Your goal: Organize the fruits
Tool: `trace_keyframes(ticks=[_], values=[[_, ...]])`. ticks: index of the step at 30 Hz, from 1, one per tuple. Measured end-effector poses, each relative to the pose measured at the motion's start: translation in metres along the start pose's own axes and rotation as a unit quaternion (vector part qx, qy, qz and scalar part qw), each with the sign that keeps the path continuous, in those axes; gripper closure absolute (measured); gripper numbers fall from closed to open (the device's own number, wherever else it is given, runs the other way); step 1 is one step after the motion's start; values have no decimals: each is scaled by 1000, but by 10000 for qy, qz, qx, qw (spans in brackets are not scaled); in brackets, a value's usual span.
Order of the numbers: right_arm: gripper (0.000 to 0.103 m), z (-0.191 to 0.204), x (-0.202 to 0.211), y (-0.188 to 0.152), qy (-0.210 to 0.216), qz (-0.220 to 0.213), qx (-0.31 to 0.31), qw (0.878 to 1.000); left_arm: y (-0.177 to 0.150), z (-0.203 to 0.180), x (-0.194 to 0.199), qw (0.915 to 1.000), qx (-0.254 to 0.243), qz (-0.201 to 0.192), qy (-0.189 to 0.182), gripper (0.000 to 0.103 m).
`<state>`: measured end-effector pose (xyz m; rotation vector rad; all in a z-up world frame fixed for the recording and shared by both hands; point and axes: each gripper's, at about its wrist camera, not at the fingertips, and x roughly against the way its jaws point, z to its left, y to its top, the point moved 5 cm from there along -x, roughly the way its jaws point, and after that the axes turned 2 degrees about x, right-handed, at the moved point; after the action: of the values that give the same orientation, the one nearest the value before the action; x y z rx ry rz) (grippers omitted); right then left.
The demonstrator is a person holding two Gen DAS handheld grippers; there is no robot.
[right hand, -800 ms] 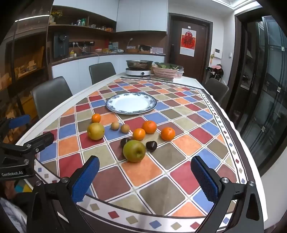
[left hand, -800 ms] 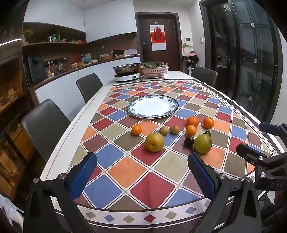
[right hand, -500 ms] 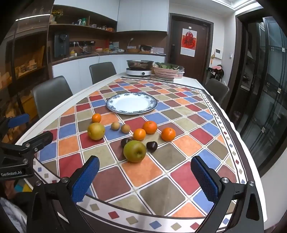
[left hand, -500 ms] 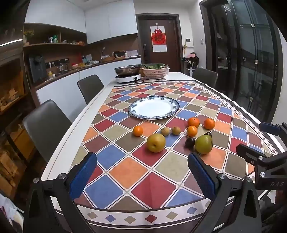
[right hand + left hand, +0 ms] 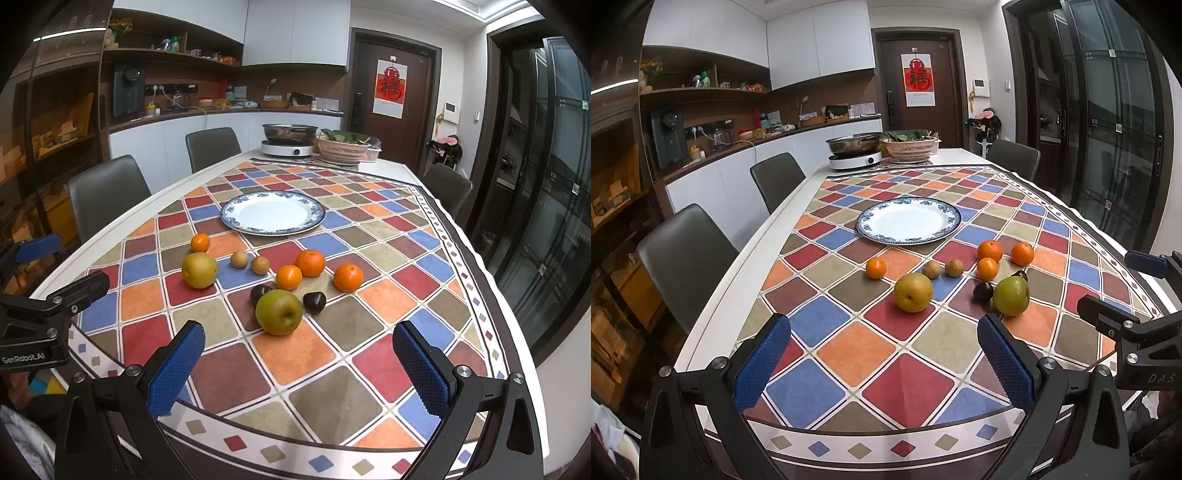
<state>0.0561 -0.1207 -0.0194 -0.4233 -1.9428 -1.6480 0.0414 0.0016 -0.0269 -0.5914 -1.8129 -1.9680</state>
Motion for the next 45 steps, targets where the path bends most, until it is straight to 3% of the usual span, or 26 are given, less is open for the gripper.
trace_keyframes(ticks=[45], values=[[1, 2, 3, 2, -36, -34, 38, 10000, -2, 5, 3, 10000, 4, -27, 22, 0]])
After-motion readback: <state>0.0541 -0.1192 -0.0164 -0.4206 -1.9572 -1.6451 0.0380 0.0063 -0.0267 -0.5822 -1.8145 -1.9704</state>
